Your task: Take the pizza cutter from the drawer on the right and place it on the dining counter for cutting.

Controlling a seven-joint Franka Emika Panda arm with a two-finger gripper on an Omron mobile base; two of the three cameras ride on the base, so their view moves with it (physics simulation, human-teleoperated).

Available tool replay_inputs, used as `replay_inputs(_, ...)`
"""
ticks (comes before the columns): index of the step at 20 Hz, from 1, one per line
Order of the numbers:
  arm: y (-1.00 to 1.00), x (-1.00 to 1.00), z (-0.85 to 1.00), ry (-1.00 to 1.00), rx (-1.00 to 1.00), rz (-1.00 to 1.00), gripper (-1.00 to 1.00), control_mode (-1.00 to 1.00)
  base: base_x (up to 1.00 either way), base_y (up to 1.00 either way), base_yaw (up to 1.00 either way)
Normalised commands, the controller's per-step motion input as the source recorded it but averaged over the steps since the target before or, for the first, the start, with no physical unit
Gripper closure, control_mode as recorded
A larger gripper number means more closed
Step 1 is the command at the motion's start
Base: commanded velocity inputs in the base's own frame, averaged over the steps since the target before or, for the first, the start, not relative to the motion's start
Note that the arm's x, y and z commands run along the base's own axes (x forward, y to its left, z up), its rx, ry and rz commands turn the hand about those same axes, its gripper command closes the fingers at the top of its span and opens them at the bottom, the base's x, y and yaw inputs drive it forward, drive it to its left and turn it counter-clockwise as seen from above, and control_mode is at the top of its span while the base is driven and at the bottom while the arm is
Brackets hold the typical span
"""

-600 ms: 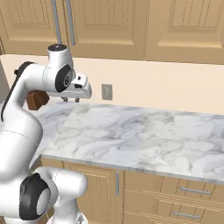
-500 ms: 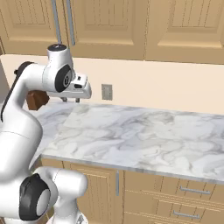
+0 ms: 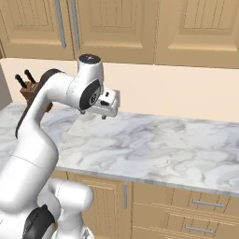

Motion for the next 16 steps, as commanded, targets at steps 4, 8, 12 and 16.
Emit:
replay_inputs(4,-1.0,0.0,-0.22,0.0,0.25,-0.27,-1.0,-1.0,0.0,0.0,0.0)
replay_inputs(8,-0.94,0.0,-0.31,0.0,0.28,-0.4,-1.0,-1.0,0.0,0.0,0.0)
replay_inputs(12,-1.0,-0.15,-0.42,0.0,0.3,-0.39,-1.0,-1.0,0.0,0.0,0.0)
replay_inputs(16,-0.81,-0.28,-0.43,0.0,0.25,-0.5,-1.0,-1.0,0.0,0.0,0.0)
